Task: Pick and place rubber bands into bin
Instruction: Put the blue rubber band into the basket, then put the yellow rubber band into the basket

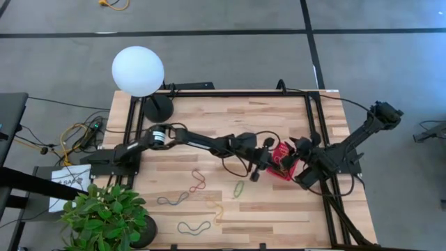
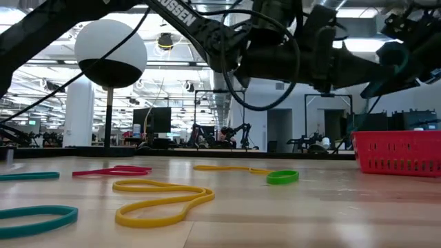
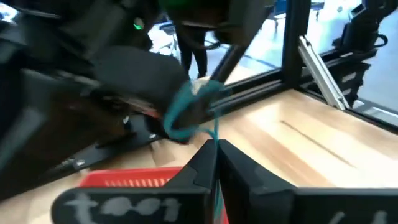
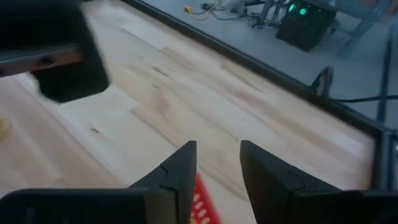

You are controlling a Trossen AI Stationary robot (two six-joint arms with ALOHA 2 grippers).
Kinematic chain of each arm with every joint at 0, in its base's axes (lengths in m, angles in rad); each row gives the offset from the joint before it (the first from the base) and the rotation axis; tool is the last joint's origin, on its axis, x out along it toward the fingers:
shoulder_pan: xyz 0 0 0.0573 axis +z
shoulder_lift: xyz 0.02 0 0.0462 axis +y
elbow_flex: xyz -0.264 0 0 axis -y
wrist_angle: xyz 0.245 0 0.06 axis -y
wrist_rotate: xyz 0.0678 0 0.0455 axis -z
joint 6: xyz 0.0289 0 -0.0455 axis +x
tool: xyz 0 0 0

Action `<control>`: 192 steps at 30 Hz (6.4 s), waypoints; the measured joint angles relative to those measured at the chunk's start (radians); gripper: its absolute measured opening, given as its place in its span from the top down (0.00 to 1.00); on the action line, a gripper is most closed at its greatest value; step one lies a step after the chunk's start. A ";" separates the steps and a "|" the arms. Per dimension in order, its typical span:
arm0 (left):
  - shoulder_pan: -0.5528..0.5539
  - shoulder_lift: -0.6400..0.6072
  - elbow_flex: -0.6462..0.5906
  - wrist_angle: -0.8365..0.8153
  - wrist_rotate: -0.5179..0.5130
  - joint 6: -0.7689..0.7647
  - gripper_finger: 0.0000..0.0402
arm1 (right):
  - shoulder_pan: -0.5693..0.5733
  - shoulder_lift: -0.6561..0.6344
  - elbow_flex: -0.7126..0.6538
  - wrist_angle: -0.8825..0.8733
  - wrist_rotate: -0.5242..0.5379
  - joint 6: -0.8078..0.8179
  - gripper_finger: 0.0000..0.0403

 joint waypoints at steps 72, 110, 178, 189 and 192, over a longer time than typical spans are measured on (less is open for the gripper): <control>-0.035 -0.087 -0.103 -0.386 -0.379 0.018 0.73 | 0.000 -0.051 0.085 -0.035 -0.002 0.011 0.71; -0.059 -0.059 -0.097 -0.228 -0.754 0.145 1.00 | -0.003 -0.051 0.085 0.008 -0.002 -0.040 0.71; 0.010 -0.019 -0.096 -0.137 -0.605 -0.048 0.76 | -0.002 -0.051 0.085 0.046 0.000 -0.040 0.71; 0.009 -0.003 -0.095 -0.003 -0.526 -0.053 0.77 | -0.003 -0.051 0.085 0.054 0.000 -0.040 0.71; 0.009 -0.010 -0.095 -0.061 -0.542 -0.039 0.77 | -0.003 -0.051 0.085 0.086 -0.055 -0.040 0.71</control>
